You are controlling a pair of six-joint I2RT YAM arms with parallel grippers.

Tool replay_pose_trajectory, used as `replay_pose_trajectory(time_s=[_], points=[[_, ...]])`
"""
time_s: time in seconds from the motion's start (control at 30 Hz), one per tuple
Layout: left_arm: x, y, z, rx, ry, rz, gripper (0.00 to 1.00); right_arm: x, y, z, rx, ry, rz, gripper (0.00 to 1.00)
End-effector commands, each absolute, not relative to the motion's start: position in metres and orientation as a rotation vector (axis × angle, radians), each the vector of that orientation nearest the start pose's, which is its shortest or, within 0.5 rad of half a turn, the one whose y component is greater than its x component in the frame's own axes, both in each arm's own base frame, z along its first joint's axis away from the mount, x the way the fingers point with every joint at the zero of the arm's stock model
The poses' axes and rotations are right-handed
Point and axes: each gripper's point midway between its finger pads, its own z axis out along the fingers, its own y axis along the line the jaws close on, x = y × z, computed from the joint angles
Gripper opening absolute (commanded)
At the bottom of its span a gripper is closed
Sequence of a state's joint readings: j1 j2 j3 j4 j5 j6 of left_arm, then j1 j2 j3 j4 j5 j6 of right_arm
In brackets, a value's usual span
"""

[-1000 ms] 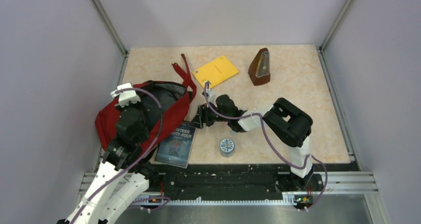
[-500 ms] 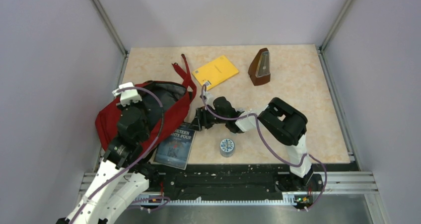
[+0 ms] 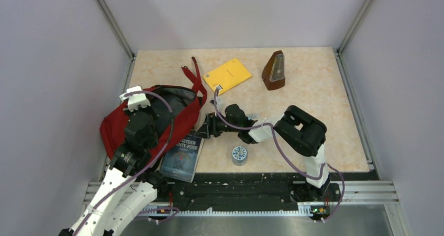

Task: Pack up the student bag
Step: Pick up the book from the center of the board.

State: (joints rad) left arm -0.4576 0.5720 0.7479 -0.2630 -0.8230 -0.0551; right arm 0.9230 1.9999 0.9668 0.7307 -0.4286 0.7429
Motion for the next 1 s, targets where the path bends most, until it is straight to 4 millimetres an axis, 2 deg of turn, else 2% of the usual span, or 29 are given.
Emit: replay_pose_trajectory(time_s=[0.0, 0.1, 0.33, 0.5, 0.67, 0.97], points=[[0.256, 0.015, 0.311, -0.325, 1.565, 0.245, 0.00, 0.205, 0.479, 0.119, -0.568, 1.976, 1.598, 0.61], [0.256, 0.014, 0.311, -0.321, 1.567, 0.240, 0.00, 0.199, 0.480, 0.104, -0.593, 2.013, 1.555, 0.61], [0.257, 0.013, 0.309, -0.317, 1.574, 0.242, 0.00, 0.187, 0.482, 0.084, -0.567, 2.054, 1.596, 0.59], [0.257, 0.014, 0.309, -0.319, 1.573, 0.241, 0.00, 0.194, 0.484, 0.065, -0.572, 2.088, 1.521, 0.58], [0.259, 0.012, 0.308, -0.313, 1.578, 0.242, 0.00, 0.204, 0.477, 0.044, -0.578, 2.134, 1.380, 0.58], [0.259, 0.012, 0.307, -0.310, 1.584, 0.247, 0.00, 0.202, 0.484, 0.037, -0.603, 2.139, 1.413, 0.58]])
